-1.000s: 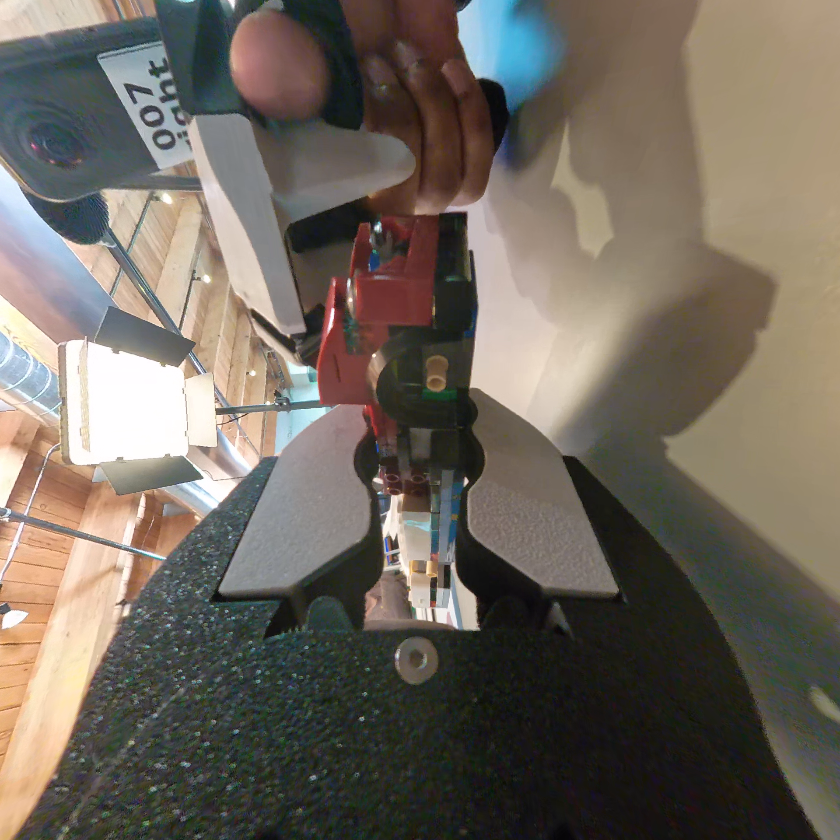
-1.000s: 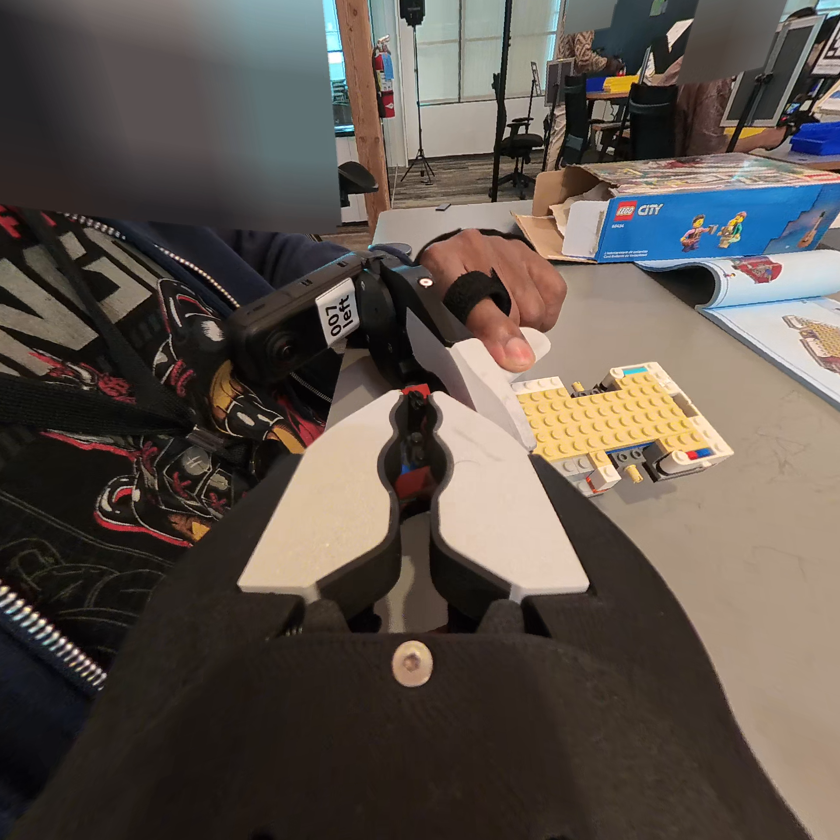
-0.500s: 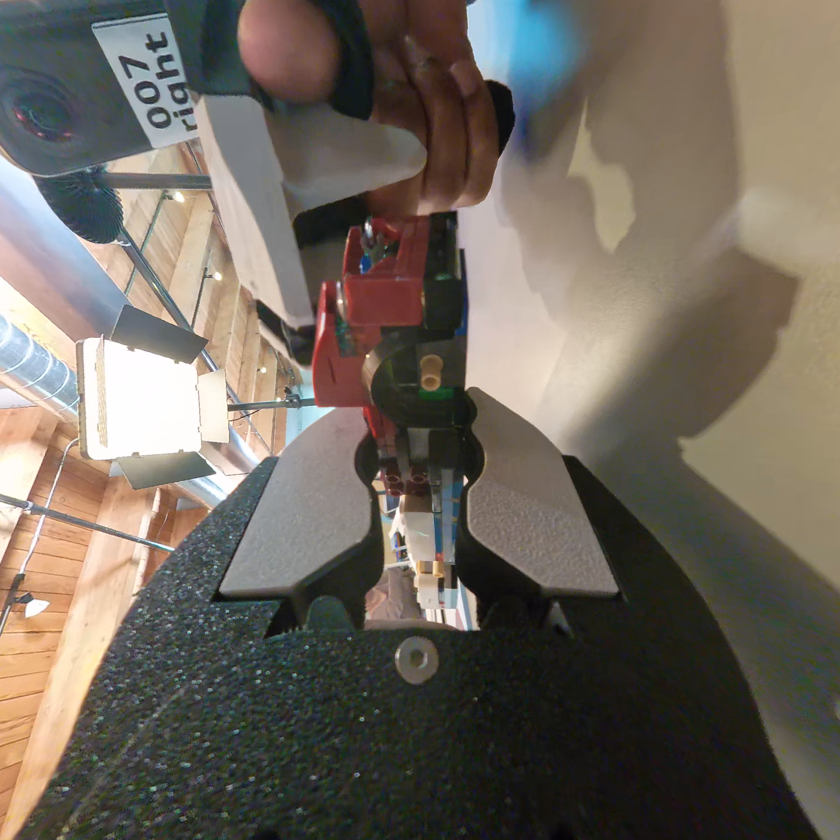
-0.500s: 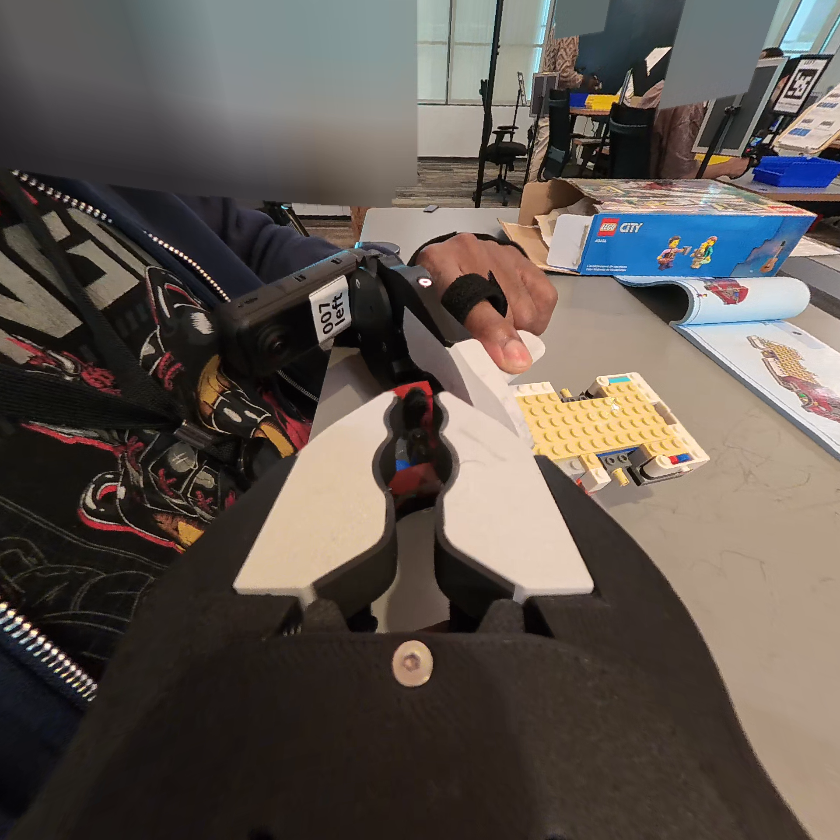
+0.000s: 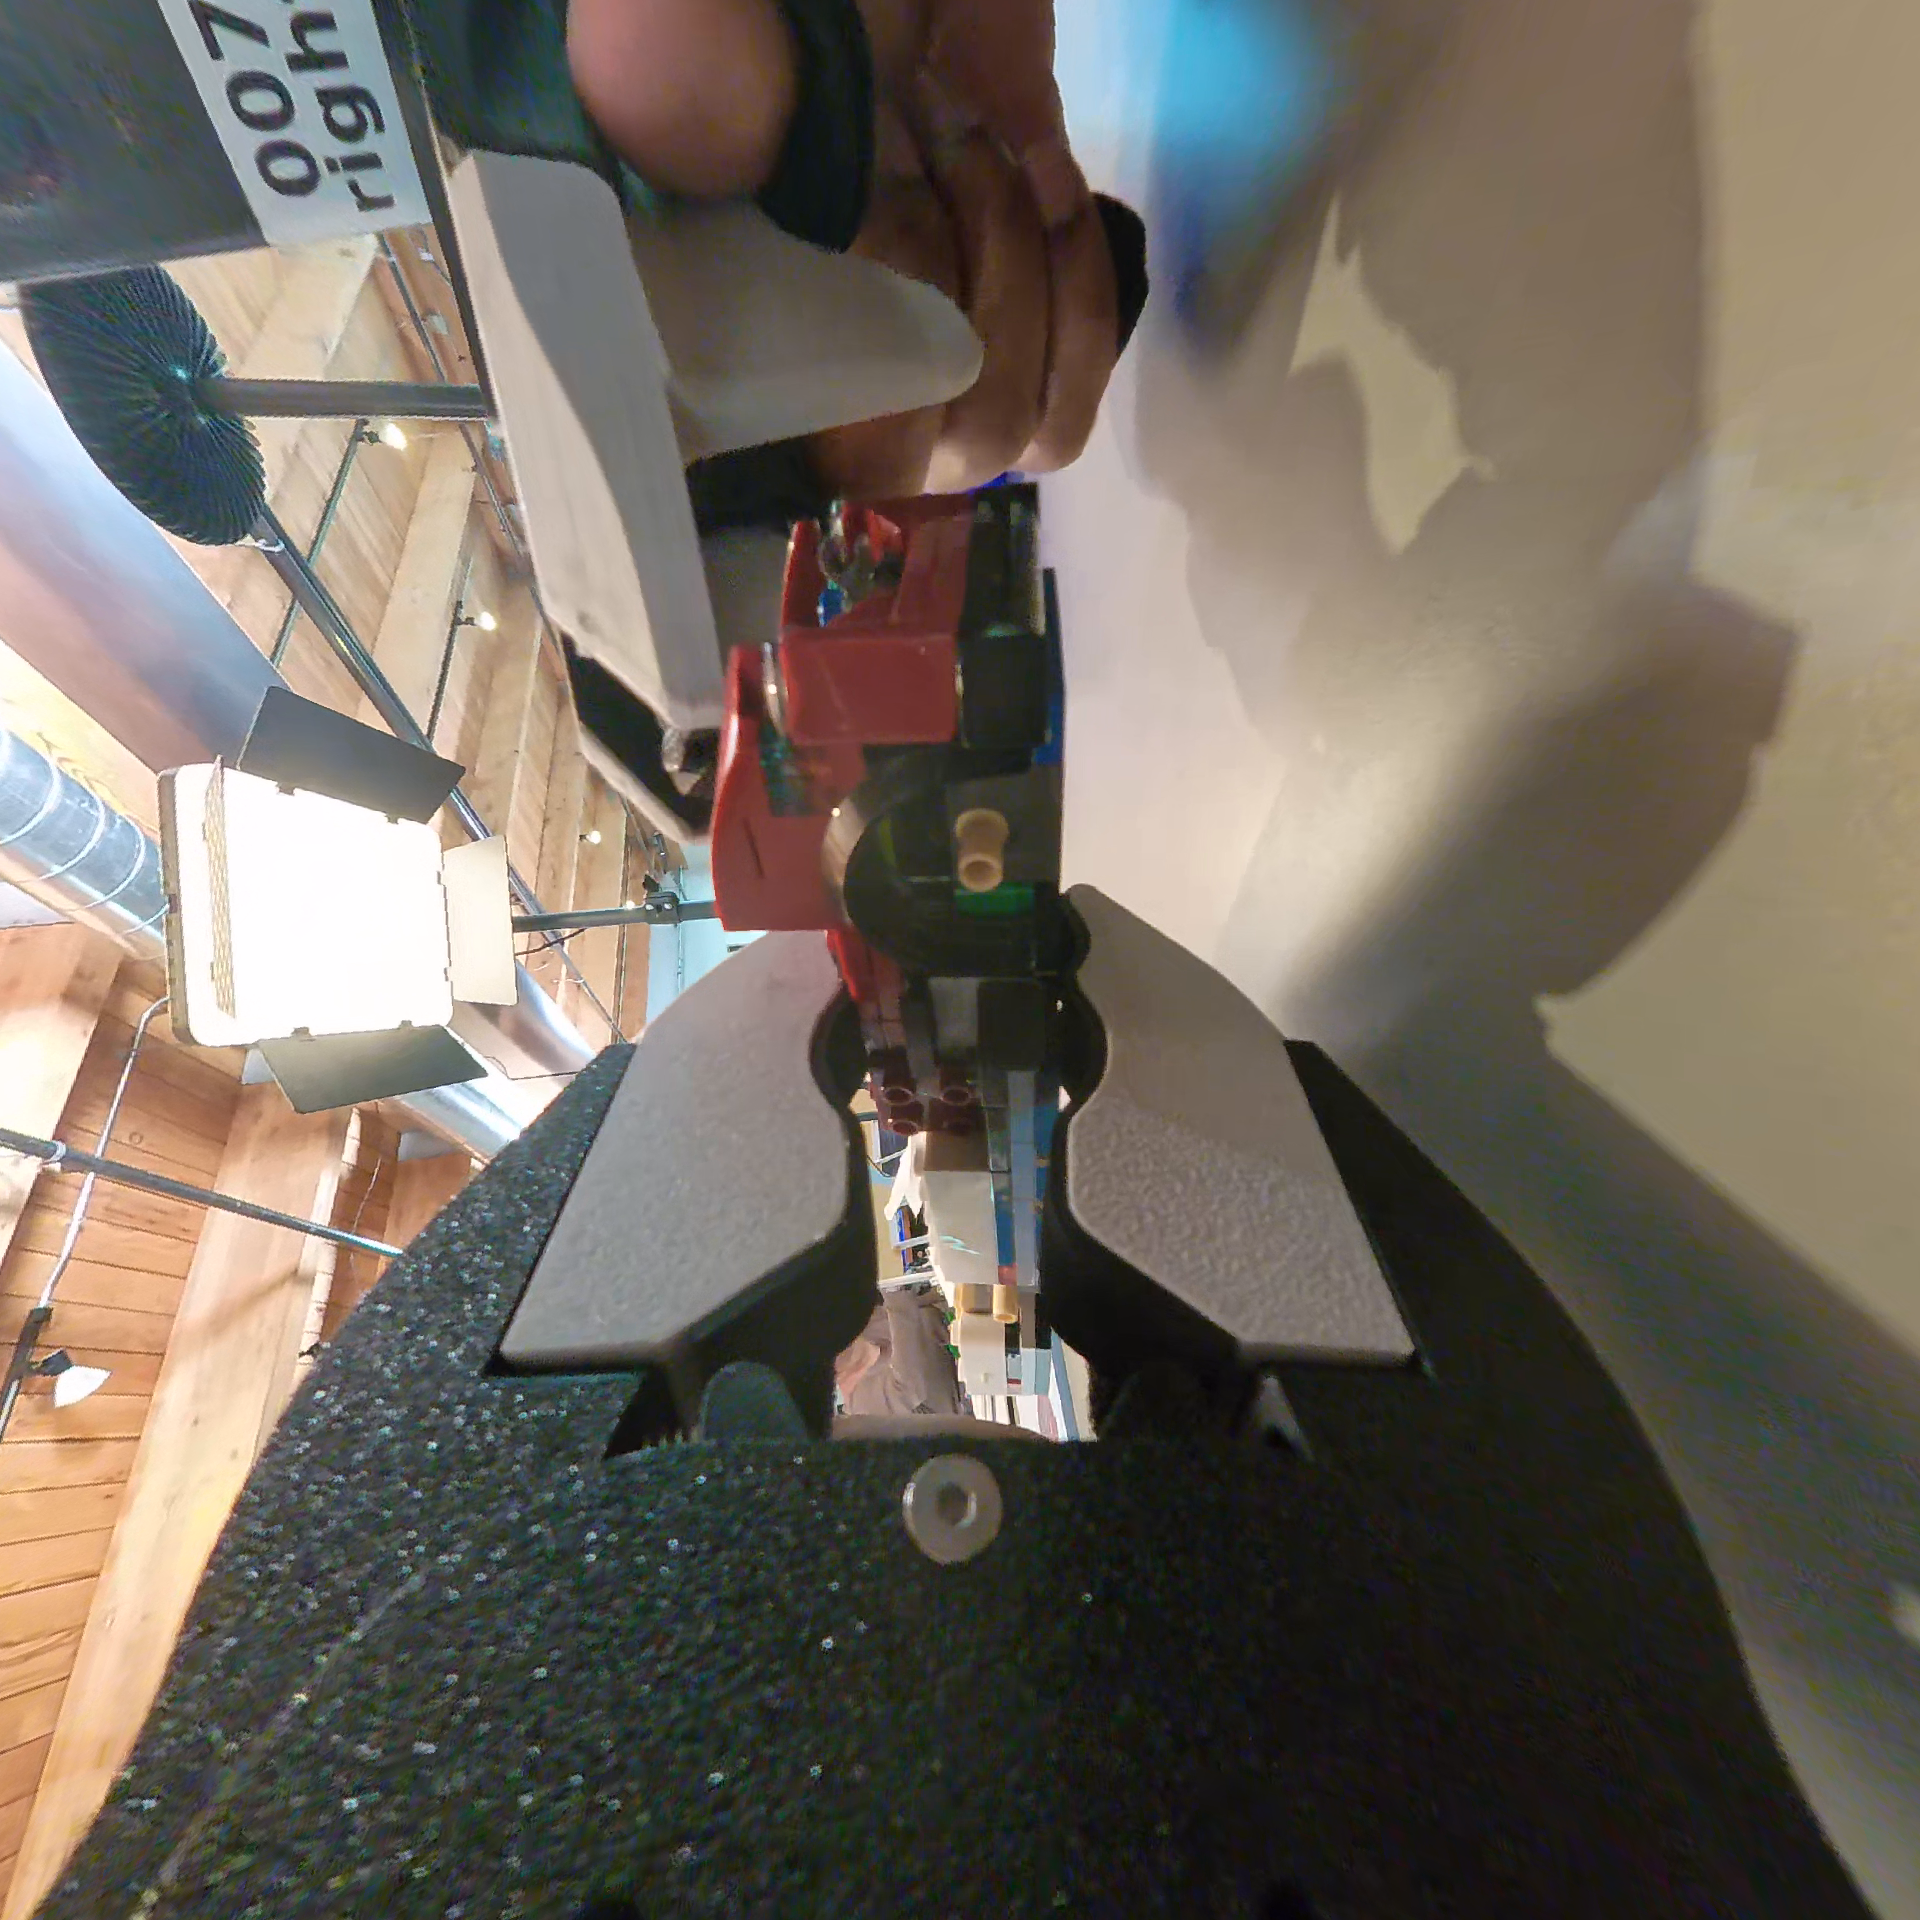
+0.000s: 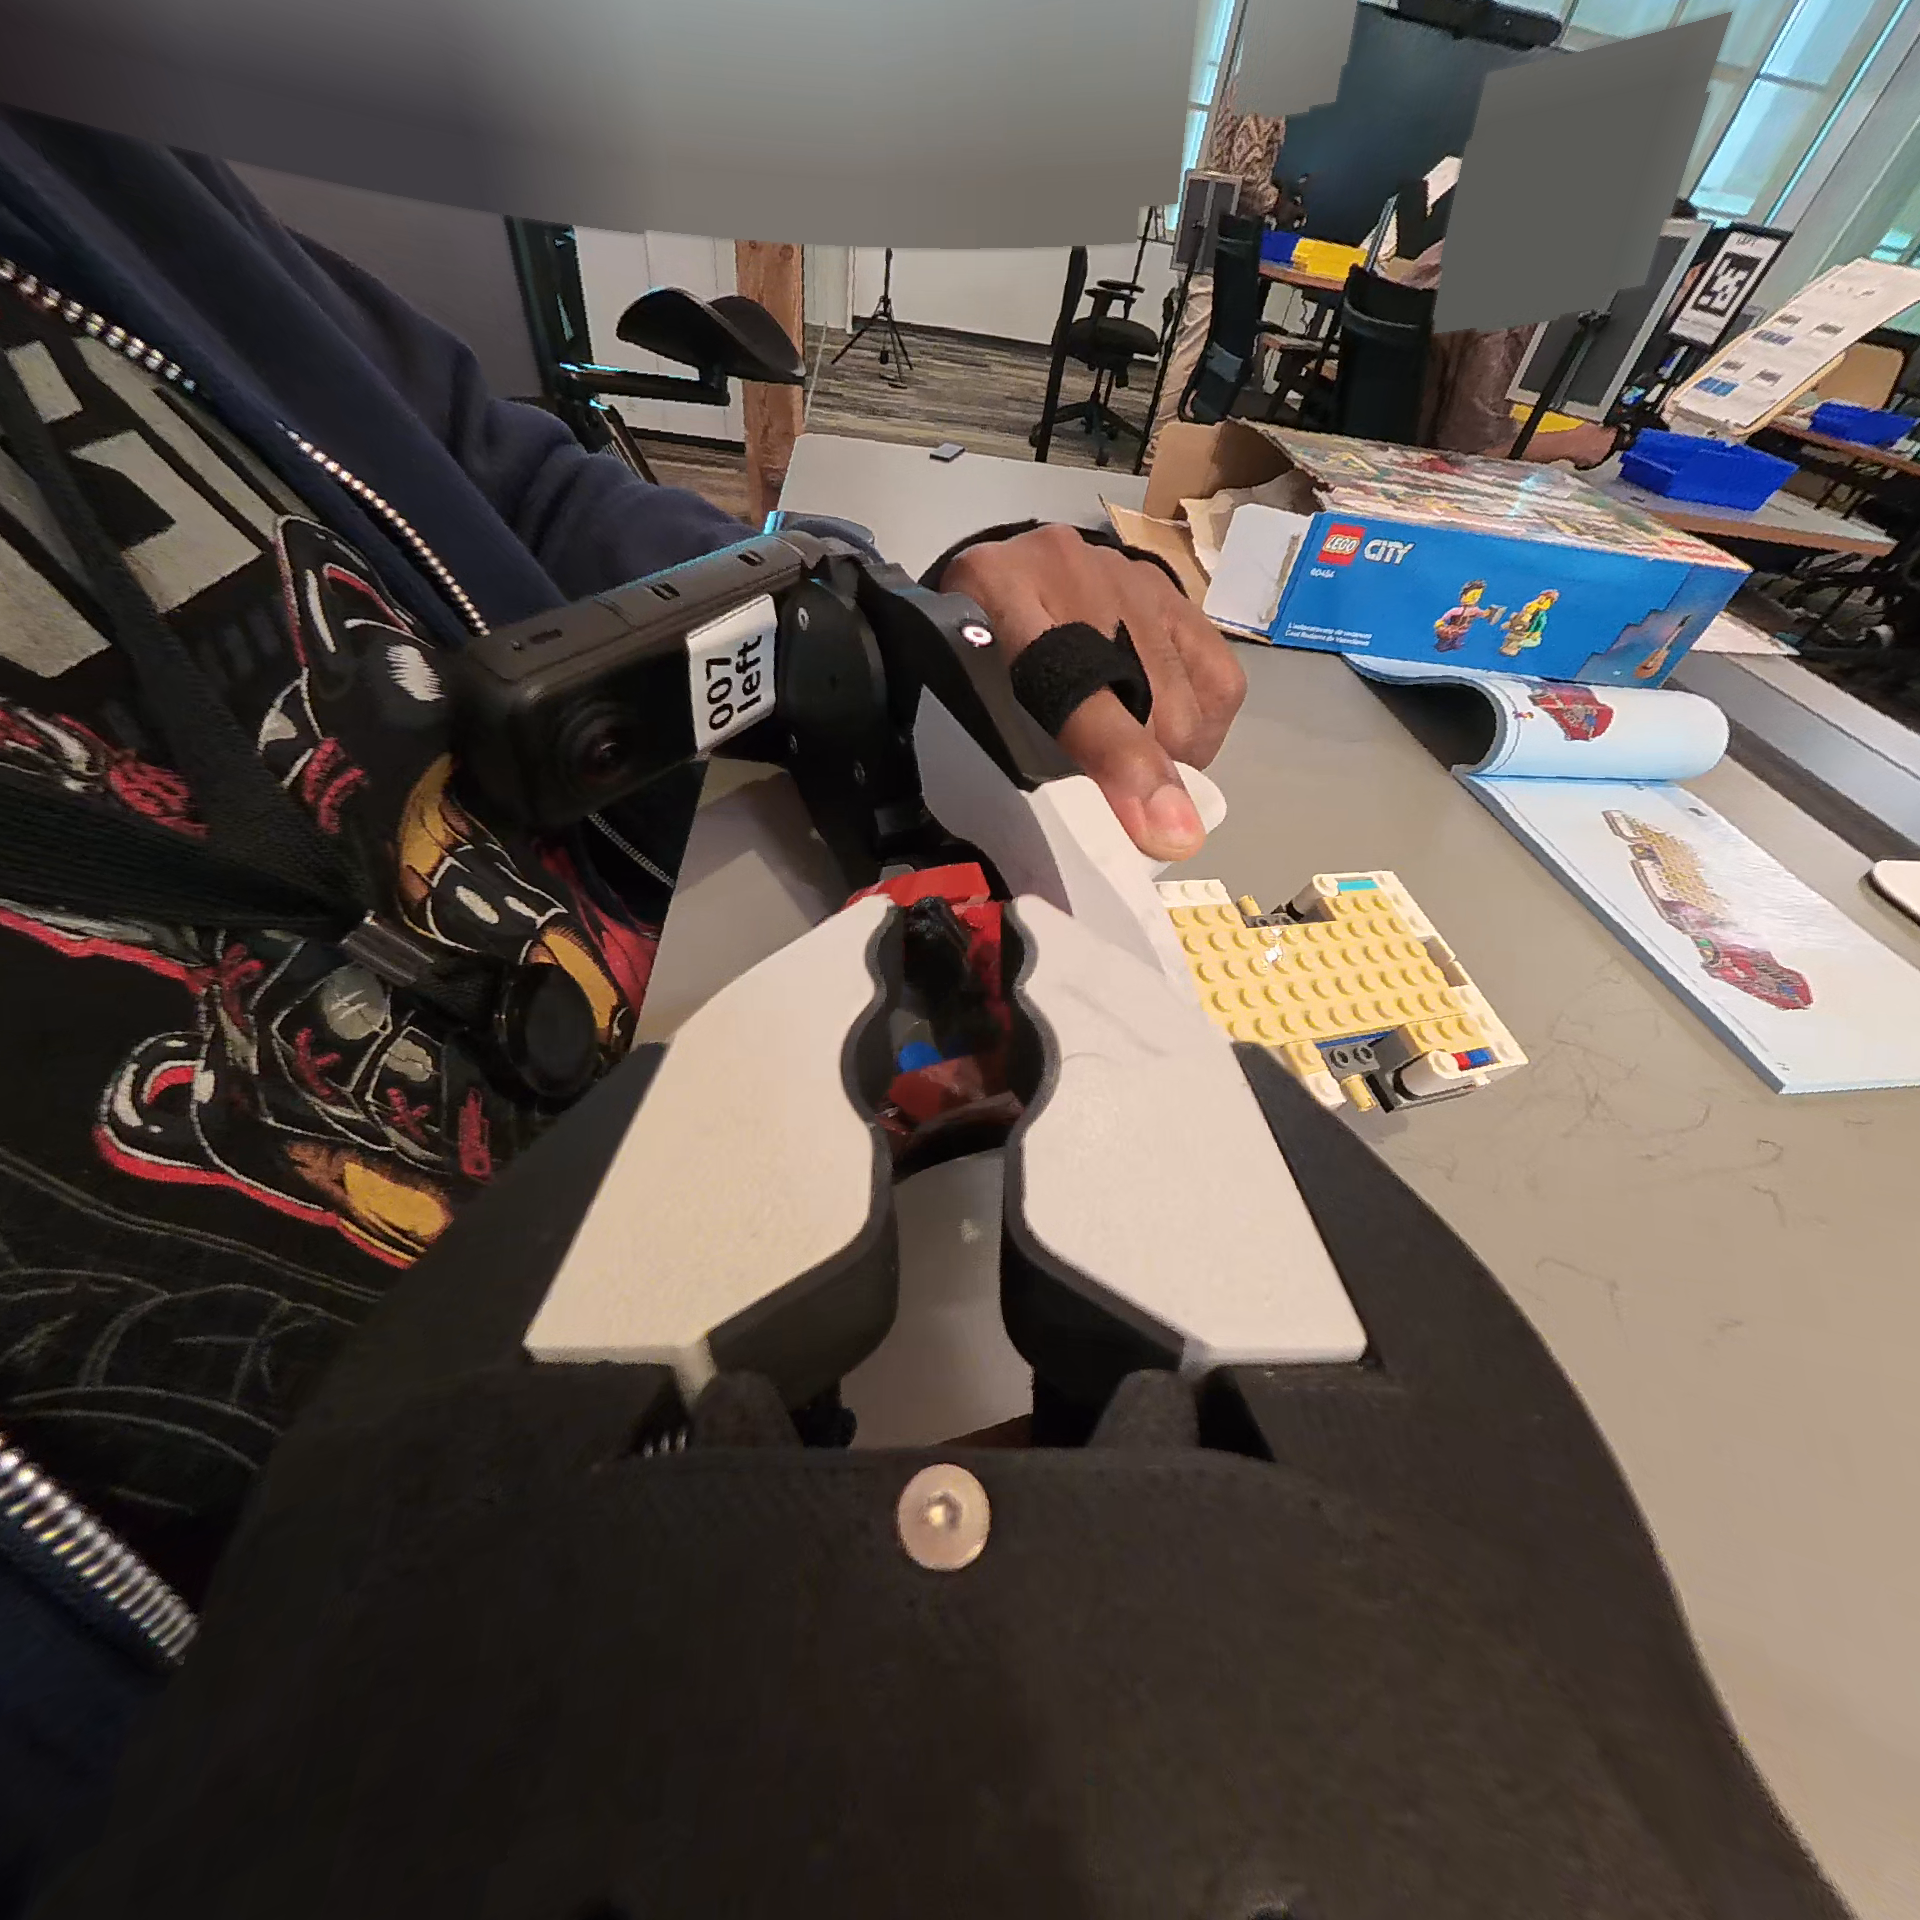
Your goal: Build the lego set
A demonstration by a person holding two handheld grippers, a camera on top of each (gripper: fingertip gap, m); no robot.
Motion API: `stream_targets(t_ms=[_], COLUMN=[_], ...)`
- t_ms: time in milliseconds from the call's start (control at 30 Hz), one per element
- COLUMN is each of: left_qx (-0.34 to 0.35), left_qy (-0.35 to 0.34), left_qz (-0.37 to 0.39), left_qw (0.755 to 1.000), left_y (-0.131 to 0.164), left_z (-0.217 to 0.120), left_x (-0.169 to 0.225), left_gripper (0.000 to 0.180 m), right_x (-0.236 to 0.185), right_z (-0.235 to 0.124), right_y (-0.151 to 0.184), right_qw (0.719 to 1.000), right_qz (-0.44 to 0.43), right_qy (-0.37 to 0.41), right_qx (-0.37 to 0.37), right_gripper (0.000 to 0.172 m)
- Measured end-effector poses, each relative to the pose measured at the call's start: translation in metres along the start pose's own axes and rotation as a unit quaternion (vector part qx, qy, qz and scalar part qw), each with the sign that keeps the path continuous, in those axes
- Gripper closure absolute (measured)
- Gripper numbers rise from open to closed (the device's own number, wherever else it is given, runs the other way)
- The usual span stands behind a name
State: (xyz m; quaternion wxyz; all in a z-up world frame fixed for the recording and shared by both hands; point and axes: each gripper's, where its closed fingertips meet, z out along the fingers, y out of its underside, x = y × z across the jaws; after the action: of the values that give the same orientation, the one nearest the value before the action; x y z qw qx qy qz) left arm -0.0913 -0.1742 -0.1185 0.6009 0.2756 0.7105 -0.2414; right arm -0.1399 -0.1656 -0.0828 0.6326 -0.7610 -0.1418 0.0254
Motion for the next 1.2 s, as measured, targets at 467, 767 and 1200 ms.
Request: stream_targets(t_ms=[467,767,1200], left_qx=[-0.002,-0.003,-0.004], left_qy=[0.001,0.002,0.004], left_qz=[0.0,0.001,0.001], left_qw=[1.0,1.0,1.0], left_y=[0.001,0.001,0.002], left_z=[0.0,0.001,0.001], left_x=[0.0,0.001,0.001], left_gripper=[0.147,0.147,0.147], right_x=[0.001,0.004,0.004], right_z=[-0.006,-0.006,-0.015], right_y=[-0.003,0.005,0.005], right_qw=[0.997,0.991,0.99], right_qz=[-0.066,-0.103,-0.113], right_qy=[0.044,0.064,0.061], right_qx=[-0.011,-0.048,-0.066], right_gripper=[0.164,0.162,0.164])
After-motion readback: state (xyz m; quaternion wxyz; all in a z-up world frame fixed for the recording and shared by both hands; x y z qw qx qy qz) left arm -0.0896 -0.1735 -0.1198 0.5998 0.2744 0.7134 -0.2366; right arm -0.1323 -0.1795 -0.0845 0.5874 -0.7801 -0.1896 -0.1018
